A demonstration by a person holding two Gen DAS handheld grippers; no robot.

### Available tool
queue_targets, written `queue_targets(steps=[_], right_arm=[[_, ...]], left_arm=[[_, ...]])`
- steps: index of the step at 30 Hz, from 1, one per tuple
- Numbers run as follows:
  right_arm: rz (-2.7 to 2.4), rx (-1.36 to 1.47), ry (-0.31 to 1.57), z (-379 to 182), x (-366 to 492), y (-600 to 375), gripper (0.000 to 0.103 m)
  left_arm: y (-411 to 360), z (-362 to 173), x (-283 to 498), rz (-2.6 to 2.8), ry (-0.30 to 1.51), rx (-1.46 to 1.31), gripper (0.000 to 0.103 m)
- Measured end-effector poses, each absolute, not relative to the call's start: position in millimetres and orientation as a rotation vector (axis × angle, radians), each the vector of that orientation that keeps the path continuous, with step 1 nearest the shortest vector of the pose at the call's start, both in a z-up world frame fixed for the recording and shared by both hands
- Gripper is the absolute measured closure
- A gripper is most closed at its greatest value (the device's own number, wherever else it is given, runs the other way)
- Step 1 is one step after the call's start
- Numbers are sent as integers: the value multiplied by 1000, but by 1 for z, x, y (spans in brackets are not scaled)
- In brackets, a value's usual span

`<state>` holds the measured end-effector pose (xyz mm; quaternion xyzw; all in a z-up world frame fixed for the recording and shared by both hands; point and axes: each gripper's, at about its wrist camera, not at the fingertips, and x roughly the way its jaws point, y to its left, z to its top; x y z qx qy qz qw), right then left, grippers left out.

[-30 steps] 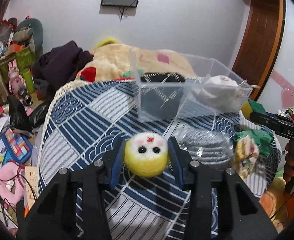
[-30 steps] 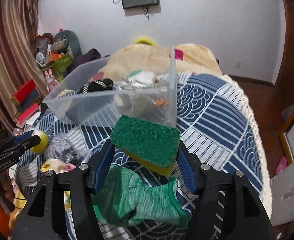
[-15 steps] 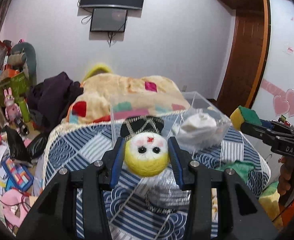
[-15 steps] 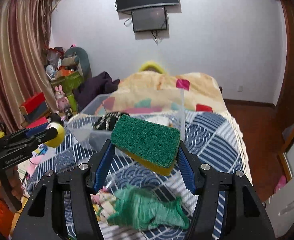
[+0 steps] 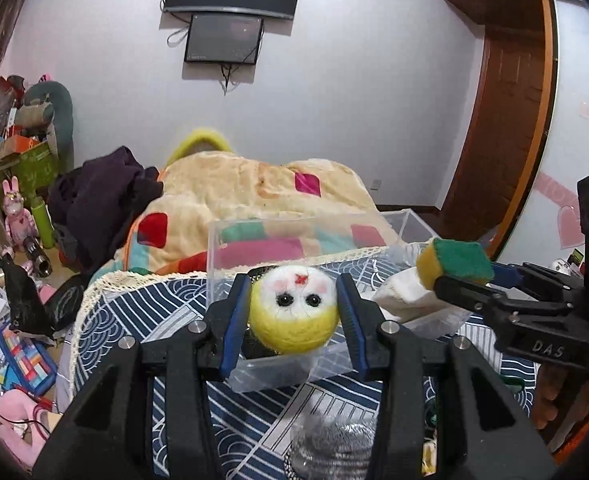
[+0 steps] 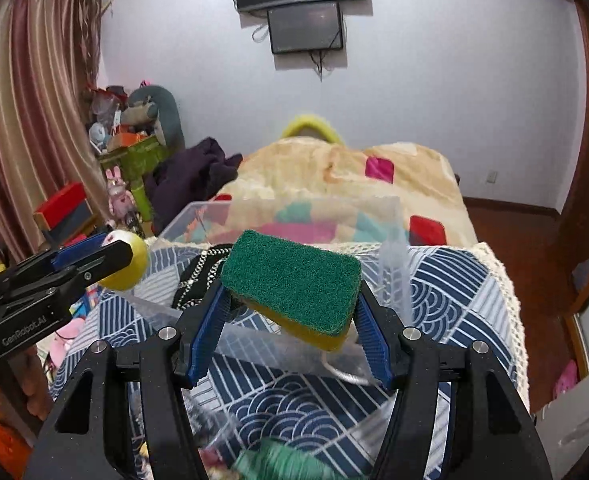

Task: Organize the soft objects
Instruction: 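Drop the ball into the box with left tool while right drops sponge in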

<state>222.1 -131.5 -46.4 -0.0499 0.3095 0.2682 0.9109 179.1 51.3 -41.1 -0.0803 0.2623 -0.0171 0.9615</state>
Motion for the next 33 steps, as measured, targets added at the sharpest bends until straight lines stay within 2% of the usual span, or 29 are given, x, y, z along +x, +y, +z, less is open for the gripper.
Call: queue_targets(steps=[11,14,16,17,26,29,33], right_arm=[[545,-179,735,-65,238,-110,43],[532,-212,741,-67,237,-107,39],[539,-205,738,-65,236,-108,29],[547,-200,736,-64,234,-109,27],[551,-209,684,-49,220,-116,27],[553,-199,650,-38,212,-122,27],[550,-193,596,-23,197,-129,25]], left_arm=[[40,-67,207,-62,613,-114,60],[39,-71,211,-54,626,-111,60],[40,-71,212,-56,634,-118,59],[40,-71,211,-57,634,-119,59],[37,-54,190,-68,598,-101,56],[37,-44,179,-77,573,-105,48],[34,-29,160,-91,536,-99,44]])
